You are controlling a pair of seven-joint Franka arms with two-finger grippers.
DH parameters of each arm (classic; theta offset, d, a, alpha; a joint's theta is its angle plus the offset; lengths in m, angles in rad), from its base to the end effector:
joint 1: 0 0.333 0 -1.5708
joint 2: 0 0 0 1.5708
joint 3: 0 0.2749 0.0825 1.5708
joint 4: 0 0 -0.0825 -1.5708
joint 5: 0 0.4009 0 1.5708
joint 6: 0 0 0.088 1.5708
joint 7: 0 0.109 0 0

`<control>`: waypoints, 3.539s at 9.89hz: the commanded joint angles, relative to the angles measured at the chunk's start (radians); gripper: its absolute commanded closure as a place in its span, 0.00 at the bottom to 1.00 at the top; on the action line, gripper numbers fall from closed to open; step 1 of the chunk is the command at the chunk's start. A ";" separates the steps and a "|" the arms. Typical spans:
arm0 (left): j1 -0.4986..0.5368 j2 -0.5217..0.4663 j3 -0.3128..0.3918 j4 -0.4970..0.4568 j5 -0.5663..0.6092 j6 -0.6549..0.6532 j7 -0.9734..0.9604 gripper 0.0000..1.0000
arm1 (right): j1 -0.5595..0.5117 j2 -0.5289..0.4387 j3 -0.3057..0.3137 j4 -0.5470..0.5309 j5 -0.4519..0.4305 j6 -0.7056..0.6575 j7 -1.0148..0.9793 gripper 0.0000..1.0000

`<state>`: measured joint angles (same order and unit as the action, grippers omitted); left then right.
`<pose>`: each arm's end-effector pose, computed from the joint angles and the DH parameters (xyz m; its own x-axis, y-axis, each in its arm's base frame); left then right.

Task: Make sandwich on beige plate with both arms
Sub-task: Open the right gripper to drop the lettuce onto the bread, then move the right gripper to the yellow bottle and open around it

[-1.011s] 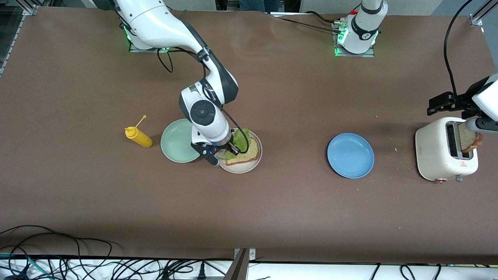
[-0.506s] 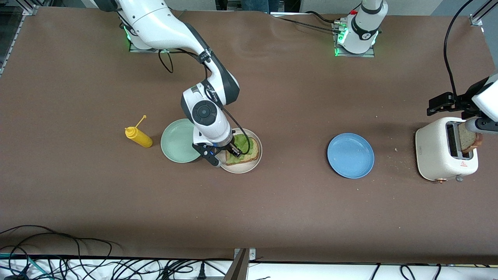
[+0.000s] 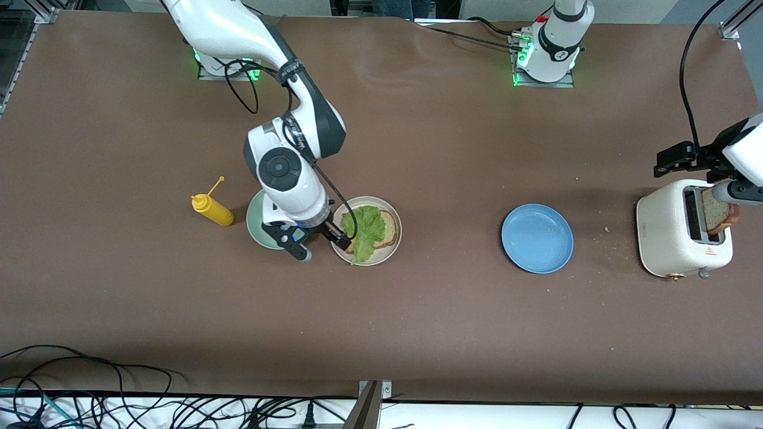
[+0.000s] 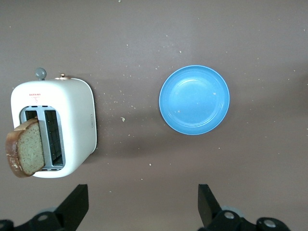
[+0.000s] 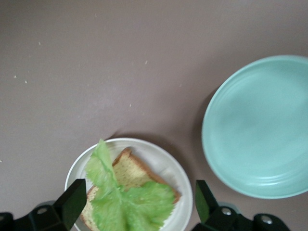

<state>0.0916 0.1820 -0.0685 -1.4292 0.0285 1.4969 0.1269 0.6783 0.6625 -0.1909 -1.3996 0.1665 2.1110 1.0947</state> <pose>0.6094 0.0206 0.5366 0.9881 -0.1019 -0.1147 -0.1028 -0.9947 -0.0016 0.6216 0.3645 0.2844 0.7988 -0.6017 0.0007 -0.6002 -0.7969 -0.0683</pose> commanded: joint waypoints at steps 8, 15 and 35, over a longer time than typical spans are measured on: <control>0.007 0.016 -0.004 0.029 -0.004 -0.004 0.017 0.00 | -0.132 -0.343 -0.212 -0.160 0.002 -0.393 -0.939 0.00; 0.007 0.017 -0.004 0.027 -0.004 -0.004 0.020 0.00 | -0.195 -0.406 -0.493 -0.427 0.198 -0.320 -1.709 0.00; 0.005 0.025 -0.005 0.026 -0.004 -0.004 0.019 0.00 | -0.376 0.038 -0.423 -0.484 1.064 -0.498 -3.340 0.04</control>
<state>0.0918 0.1967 -0.0700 -1.4288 0.0285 1.4972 0.1269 0.3159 0.6848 -0.6238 -1.8945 1.2072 1.6641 -2.2158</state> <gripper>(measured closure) 0.000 0.035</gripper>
